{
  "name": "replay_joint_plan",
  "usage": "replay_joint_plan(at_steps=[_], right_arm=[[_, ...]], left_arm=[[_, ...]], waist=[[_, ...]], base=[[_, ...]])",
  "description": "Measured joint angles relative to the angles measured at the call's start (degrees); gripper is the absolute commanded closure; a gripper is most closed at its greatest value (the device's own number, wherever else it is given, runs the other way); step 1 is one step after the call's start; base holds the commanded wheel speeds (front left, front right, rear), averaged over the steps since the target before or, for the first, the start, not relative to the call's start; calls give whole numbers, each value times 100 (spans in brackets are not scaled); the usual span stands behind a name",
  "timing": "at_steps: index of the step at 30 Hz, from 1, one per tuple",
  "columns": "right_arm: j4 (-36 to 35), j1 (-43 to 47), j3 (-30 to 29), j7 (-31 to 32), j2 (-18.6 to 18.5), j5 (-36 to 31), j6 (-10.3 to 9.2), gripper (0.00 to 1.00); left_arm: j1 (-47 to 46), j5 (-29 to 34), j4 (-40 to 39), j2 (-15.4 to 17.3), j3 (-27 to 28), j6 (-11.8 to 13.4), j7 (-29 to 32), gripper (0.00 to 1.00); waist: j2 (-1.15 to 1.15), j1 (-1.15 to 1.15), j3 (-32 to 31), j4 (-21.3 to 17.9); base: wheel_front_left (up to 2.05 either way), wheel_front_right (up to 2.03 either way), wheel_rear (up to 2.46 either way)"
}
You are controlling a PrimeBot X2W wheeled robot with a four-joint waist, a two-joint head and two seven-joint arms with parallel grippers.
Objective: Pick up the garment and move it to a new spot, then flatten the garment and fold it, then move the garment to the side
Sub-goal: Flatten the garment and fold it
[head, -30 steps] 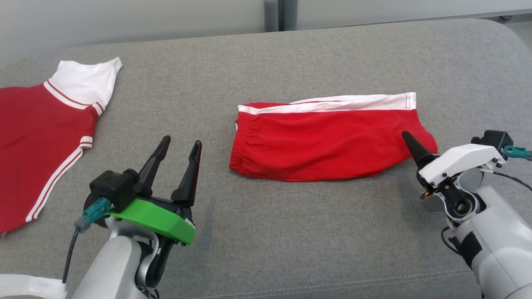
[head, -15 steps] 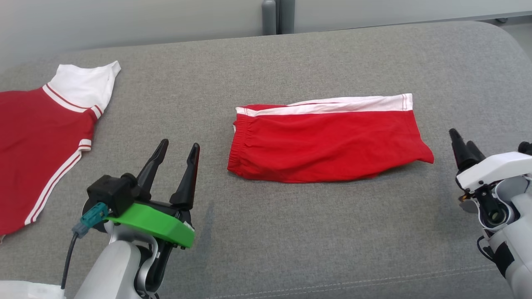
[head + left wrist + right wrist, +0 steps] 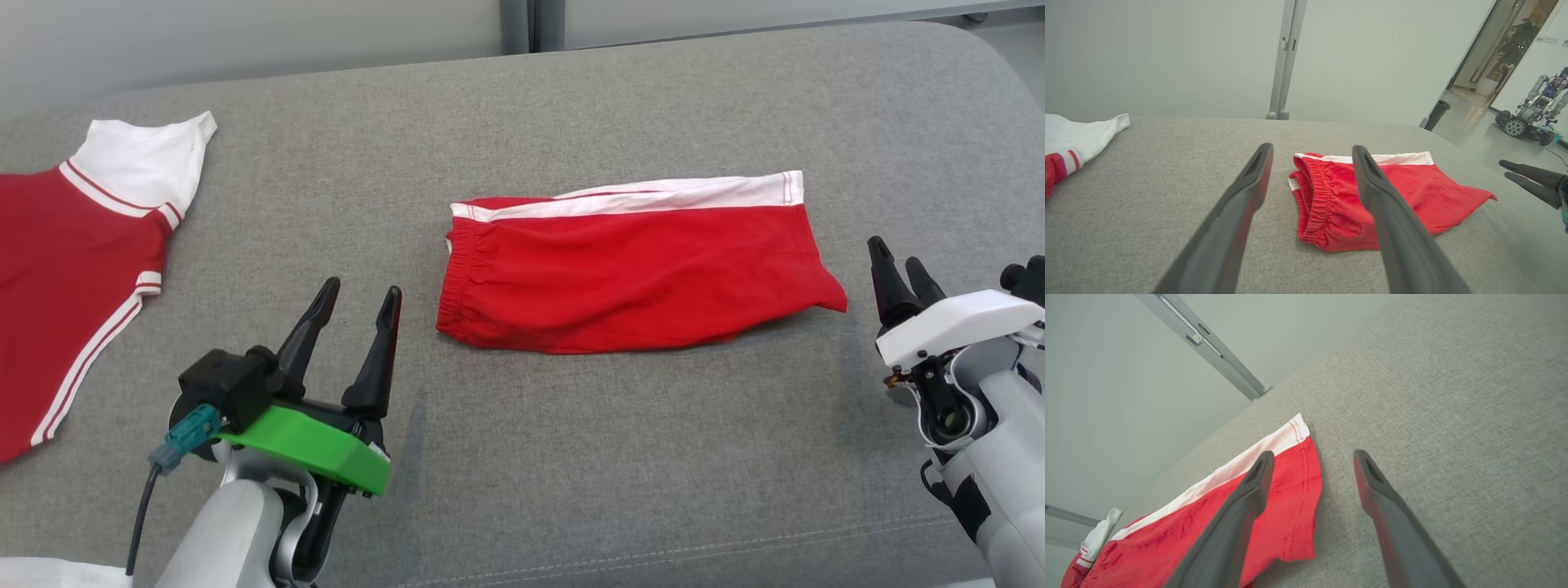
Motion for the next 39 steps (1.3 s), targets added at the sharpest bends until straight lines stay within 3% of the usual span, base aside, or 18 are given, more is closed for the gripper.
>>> replay_joint_plan(at_steps=[15, 31, 39], right_arm=[[398, -118, 47, 333, 89, 58, -176, 0], [859, -493, -355, 864, 254, 740, -164, 0], [993, -704, -321, 1012, 400, 772, -97, 0]], left_arm=[[-3, 99, -5, 30, -31, 0, 0, 0], [-15, 43, 2, 19, -18, 0, 0, 0], [-21, 38, 22, 18, 26, 0, -5, 0]], waist=[[0, 0, 216, 339], [0, 0, 397, 674], [0, 0, 406, 770]], base=[[0, 0, 0], [0, 0, 0], [0, 0, 0]])
